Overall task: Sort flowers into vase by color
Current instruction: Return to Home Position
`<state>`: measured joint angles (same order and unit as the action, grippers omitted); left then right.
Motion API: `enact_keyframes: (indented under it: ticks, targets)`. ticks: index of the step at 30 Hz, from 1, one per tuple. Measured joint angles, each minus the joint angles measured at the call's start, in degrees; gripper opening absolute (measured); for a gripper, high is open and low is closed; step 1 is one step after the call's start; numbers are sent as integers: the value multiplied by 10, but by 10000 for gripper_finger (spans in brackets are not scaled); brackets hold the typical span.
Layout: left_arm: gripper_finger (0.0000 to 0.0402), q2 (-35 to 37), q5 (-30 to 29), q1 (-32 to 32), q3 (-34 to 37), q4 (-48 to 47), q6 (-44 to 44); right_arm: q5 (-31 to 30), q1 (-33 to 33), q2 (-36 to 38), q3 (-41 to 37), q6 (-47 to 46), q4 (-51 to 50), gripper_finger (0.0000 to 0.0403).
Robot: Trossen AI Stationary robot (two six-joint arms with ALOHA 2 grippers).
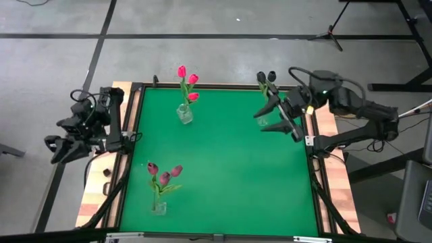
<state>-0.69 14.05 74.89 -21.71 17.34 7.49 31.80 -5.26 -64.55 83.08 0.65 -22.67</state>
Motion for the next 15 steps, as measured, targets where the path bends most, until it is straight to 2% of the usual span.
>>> enact_keyframes:
  ticks: [2, 7, 10, 15]
  targets:
    - [126, 0, 31, 0, -13, -31, -3, 2, -21, 11, -36, -25, 38, 221]
    - [126, 0, 156, 0, -55, -94, -53, 33, -59, 57, -152, -94, 190, 221]
    - [126, 0, 169, 0, -77, -159, -80, 15, -60, 107, -226, -109, 255, 221]
    - [126, 0, 170, 0, -98, -259, -133, -71, -60, 212, -355, -116, 328, 221]
